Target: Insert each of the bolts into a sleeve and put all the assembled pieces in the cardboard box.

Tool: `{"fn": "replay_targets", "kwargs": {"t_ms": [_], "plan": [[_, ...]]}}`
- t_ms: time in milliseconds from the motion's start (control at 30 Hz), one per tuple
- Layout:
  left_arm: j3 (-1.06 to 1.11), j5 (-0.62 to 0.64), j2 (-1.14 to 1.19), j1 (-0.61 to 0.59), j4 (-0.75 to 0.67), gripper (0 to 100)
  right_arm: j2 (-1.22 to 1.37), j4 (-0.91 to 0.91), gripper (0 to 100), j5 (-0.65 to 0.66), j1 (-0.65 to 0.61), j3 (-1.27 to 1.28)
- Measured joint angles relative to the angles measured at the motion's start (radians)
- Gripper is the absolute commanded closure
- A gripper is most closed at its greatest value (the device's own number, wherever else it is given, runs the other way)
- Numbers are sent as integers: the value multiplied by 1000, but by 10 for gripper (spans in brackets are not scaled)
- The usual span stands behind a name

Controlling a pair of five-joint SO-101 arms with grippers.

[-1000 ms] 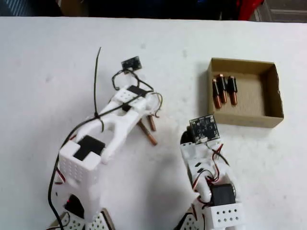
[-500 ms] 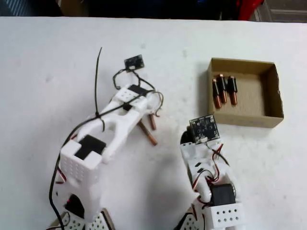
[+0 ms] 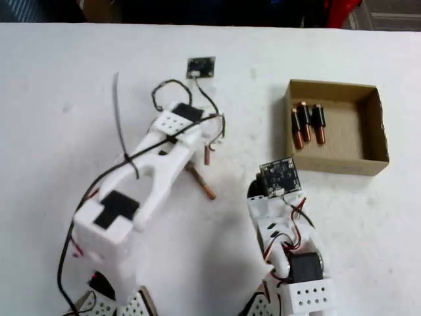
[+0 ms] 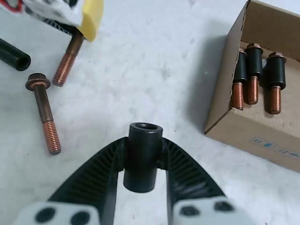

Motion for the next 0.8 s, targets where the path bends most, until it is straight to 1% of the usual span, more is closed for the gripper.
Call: {"fn": "replay_targets", "kwargs": {"t_ms": [233,333,467,700,800], "plan": [[20,-143,-284,-2,170,973,0,-25,981,0,0,0],[74,-193,-410,-2,213,973,0,-25,981,0,-35,0],[193,-249,-585,-2,219,973,0,-61,981,0,-117,0],[430,-331,-905,-2,219,972,0,-146,981,0,-144,0],[491,-338,-1022,-2,219,972,0,-184,981,0,-199,0]]}}
